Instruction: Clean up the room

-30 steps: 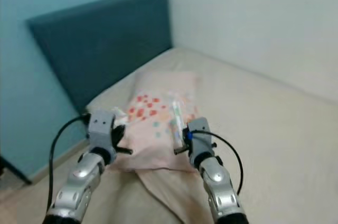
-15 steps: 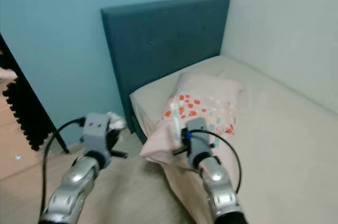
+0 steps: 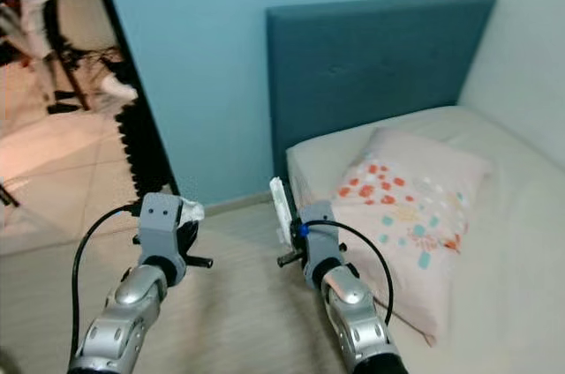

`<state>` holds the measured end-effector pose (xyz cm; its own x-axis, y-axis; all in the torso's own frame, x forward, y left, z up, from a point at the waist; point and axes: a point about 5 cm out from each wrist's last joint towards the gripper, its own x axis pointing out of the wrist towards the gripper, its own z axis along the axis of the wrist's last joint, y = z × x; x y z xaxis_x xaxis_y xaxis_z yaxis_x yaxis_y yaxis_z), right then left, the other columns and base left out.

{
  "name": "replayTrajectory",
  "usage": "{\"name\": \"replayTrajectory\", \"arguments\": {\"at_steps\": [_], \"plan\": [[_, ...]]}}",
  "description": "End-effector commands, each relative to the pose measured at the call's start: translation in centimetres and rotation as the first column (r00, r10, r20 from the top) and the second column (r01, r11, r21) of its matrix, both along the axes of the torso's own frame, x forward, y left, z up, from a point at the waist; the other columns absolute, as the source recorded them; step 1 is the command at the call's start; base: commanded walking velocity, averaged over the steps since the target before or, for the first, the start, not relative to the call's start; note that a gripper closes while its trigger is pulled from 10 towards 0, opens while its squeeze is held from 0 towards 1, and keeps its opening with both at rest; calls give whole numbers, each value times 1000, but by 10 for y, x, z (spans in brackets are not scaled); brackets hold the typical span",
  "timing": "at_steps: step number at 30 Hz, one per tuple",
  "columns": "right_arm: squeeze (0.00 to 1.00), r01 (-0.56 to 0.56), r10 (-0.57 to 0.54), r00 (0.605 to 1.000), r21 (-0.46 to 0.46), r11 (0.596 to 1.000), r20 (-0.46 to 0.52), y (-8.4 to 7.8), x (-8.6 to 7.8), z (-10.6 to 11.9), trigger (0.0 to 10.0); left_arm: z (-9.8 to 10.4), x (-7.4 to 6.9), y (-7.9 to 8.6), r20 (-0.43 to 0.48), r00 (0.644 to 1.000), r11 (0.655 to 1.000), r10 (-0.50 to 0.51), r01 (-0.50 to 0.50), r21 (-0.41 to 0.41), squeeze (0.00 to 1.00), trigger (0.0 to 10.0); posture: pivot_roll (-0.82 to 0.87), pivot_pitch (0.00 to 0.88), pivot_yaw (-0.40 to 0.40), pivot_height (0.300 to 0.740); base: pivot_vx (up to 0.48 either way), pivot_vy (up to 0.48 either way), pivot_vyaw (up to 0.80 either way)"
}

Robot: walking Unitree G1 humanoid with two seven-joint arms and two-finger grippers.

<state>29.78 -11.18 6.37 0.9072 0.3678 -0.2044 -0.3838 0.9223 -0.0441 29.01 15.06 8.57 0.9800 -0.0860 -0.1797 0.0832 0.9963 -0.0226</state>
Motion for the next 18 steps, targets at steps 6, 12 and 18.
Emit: {"name": "replayTrajectory", "arguments": {"at_steps": [6, 12, 18], "plan": [[0, -23, 23, 999, 2, 1000, -26, 5, -2, -5, 10000, -9, -2, 10, -43, 998, 999, 52, -51, 17, 0, 10000, 38, 0, -59, 740, 0, 0, 800], [0, -21, 21, 1000, 5, 1000, -14, 7, 1, -2, 10000, -8, -1, 13, -38, 997, 998, 63, -62, 27, 0, 10000, 31, 0, -55, 740, 0, 0, 800], [0, -7, 7, 1000, 2, 1000, -11, 4, 1, -2, 10000, -5, 0, 13, -22, 998, 998, 59, -58, 32, 0, 10000, 30, 0, -54, 740, 0, 0, 800]]}}
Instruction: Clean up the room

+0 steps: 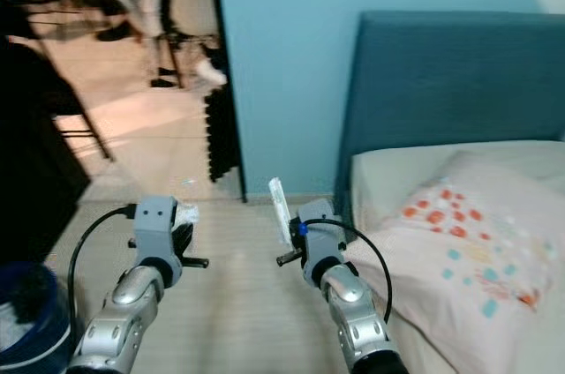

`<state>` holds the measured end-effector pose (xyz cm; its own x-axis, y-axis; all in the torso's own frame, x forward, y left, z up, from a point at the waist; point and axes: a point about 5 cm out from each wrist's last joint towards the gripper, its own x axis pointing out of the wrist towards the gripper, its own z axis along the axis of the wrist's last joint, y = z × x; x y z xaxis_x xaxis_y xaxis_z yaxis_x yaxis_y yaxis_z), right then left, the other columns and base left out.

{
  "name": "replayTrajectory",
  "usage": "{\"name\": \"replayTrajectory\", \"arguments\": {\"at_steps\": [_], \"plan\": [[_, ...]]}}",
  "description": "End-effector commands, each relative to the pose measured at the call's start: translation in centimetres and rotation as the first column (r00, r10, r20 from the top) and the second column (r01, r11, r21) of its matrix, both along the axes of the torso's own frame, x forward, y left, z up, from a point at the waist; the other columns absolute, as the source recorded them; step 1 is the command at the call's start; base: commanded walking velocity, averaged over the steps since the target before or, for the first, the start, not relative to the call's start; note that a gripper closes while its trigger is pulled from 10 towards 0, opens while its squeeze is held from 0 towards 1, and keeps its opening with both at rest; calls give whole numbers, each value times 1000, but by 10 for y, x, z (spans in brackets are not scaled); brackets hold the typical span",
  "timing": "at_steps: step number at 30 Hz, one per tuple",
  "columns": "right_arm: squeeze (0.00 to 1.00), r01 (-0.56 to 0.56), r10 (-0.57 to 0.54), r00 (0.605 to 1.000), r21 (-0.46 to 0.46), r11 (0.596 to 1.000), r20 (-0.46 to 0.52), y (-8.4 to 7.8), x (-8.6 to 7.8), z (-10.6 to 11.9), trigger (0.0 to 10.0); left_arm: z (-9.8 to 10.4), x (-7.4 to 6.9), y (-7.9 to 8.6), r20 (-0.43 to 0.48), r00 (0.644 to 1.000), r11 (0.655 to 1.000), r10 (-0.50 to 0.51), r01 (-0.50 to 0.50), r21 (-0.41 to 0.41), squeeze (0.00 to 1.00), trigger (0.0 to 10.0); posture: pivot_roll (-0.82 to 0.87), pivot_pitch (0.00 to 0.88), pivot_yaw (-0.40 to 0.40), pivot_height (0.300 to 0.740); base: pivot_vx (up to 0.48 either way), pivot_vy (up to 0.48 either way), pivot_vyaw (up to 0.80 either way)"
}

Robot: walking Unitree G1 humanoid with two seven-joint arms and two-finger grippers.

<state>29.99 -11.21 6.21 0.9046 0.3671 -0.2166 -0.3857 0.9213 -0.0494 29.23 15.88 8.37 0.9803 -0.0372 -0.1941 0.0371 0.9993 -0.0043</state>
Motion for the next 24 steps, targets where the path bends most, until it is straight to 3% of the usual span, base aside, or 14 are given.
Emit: {"name": "replayTrajectory", "arguments": {"at_steps": [1, 24], "plan": [[0, -5, 5, 1000, 11, 1000, -1, 4, -1, 0, 10000, -2, -1, 4, -6, 1000, 1000, 9, -9, 15, 0, 10000, 31, 0, -53, 740, 0, 0, 800], [0, -32, 33, 999, 22, 999, -22, 7, -3, -3, 10000, -3, -2, 0, -13, 1000, 1000, -12, 12, 28, 0, 10000, 32, 0, -57, 740, 0, 0, 800]]}}
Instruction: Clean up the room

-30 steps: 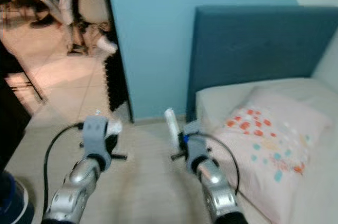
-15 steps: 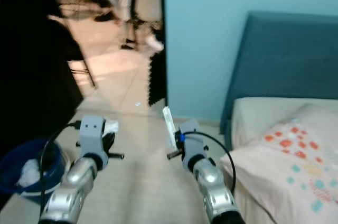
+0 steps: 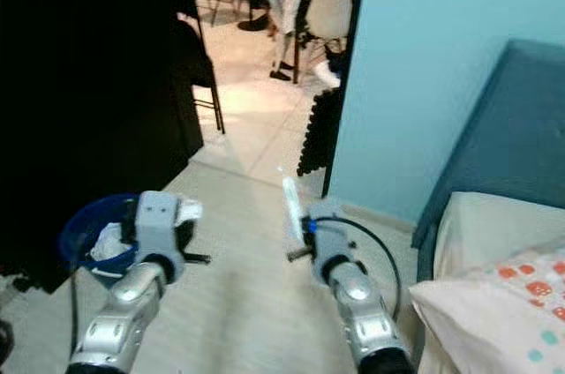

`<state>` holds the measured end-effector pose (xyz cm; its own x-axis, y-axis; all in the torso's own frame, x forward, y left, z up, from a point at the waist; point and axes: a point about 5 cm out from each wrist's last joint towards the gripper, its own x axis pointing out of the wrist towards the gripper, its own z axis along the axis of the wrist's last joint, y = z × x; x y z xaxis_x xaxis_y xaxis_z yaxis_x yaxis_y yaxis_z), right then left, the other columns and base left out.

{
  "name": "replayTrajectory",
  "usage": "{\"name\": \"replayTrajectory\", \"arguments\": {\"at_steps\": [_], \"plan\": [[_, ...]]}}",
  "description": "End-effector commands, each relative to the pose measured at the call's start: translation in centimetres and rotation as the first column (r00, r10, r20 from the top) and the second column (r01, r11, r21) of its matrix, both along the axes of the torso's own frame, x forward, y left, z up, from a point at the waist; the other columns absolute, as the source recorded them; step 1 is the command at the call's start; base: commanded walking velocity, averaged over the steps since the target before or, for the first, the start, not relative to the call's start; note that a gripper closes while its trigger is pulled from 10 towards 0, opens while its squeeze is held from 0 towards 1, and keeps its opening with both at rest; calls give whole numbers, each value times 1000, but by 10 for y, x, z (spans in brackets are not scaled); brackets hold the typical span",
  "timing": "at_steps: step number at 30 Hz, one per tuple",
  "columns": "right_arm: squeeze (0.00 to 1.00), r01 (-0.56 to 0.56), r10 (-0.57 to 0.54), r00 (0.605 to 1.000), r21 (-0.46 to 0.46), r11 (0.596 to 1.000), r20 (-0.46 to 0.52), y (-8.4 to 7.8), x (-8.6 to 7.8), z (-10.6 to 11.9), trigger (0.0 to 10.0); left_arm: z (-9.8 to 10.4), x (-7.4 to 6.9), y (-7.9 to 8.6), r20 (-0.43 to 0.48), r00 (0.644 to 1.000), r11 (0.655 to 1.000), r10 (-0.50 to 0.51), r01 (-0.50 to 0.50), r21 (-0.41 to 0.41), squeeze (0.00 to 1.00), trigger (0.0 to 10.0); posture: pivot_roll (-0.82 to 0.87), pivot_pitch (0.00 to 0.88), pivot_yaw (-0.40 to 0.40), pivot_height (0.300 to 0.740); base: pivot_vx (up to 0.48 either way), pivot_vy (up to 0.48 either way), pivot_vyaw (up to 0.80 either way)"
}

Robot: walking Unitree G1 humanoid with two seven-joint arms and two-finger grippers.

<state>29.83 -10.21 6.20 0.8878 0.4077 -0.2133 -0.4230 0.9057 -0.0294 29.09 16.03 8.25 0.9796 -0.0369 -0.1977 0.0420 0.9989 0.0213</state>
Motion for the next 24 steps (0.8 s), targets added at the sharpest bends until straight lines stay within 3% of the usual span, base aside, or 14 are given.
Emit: {"name": "replayTrajectory", "arguments": {"at_steps": [1, 24], "plan": [[0, -2, 2, 1000, 1, 1000, -20, -2, -1, -3, 10000, -2, -1, -2, -12, 1000, 1000, -10, 10, 4, 0, 10000, 32, 0, -57, 740, 0, 0, 800], [0, -44, 44, 999, 2, 999, -25, 3, -2, -2, 10000, -1, -2, -3, -8, 999, 1000, -31, 31, -4, 0, 10000, 36, 0, -57, 740, 0, 0, 800]]}}
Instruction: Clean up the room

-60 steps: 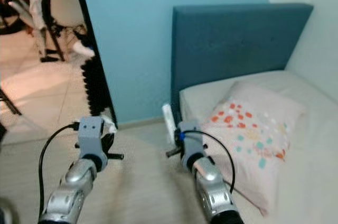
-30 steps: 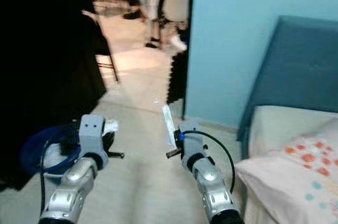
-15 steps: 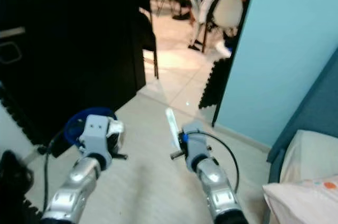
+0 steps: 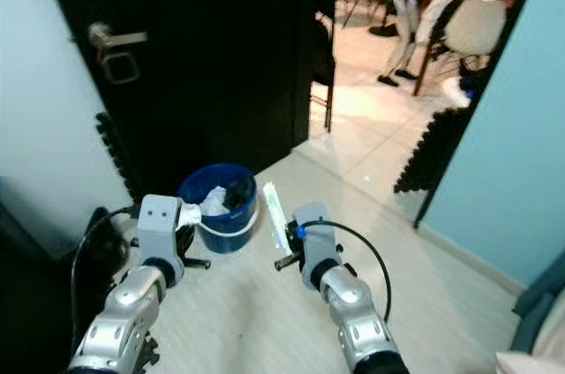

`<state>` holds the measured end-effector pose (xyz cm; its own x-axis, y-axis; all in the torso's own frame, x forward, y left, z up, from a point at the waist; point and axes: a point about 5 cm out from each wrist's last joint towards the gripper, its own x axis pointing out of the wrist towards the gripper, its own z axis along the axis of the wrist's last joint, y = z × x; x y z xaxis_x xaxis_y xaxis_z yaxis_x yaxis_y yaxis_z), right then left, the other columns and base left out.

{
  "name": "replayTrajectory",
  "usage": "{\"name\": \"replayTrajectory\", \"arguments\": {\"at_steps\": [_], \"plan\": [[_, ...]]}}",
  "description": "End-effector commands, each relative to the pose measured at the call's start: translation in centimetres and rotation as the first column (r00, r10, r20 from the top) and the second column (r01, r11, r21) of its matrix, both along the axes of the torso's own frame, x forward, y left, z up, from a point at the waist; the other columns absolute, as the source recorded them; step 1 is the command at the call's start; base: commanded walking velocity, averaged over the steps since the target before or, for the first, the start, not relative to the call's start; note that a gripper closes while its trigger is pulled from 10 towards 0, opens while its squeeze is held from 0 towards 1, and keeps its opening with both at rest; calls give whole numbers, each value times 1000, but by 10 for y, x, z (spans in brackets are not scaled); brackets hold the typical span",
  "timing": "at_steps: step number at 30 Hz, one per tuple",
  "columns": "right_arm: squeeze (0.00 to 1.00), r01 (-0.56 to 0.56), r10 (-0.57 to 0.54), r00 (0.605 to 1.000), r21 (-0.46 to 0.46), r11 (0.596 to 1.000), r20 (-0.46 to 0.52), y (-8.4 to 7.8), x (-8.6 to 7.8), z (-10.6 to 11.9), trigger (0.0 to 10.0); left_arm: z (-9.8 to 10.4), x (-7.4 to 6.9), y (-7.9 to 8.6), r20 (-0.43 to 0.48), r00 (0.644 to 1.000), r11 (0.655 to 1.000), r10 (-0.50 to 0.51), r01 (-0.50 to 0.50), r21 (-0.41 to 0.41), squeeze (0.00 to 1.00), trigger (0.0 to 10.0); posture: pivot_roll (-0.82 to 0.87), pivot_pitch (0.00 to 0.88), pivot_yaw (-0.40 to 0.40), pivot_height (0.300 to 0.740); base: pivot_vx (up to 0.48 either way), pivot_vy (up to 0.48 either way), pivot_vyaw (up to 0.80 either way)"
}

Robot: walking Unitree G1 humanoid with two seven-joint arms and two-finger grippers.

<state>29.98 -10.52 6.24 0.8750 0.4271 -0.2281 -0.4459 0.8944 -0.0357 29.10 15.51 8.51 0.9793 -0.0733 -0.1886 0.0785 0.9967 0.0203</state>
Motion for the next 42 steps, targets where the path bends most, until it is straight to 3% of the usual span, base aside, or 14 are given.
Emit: {"name": "replayTrajectory", "arguments": {"at_steps": [1, 9, 20, 42], "plan": [[0, -23, 23, 1000, 15, 1000, -14, 7, -3, -3, 10000, -3, -2, 2, -17, 1000, 1000, 7, -7, -3, 0, 10000, 36, 0, -58, 740, 0, 0, 800], [0, -34, 34, 999, 10, 999, -17, 7, -3, -3, 10000, -2, -2, 4, -10, 1000, 1000, 11, -11, 2, 0, 10000, 42, 0, -65, 740, 0, 0, 800], [0, -8, 10, 999, 37, 999, -36, 5, -2, -6, 10000, 4, 0, 2, 36, 999, 1000, -3, 4, -20, 0, 10000, 47, 0, -63, 740, 0, 0, 0], [0, -36, 36, 999, 24, 999, -20, 6, -2, -6, 10000, 8, 2, 2, 65, 998, 999, 10, -6, -54, 0, 10000, 41, 0, -64, 740, 347, 0, 0]]}}
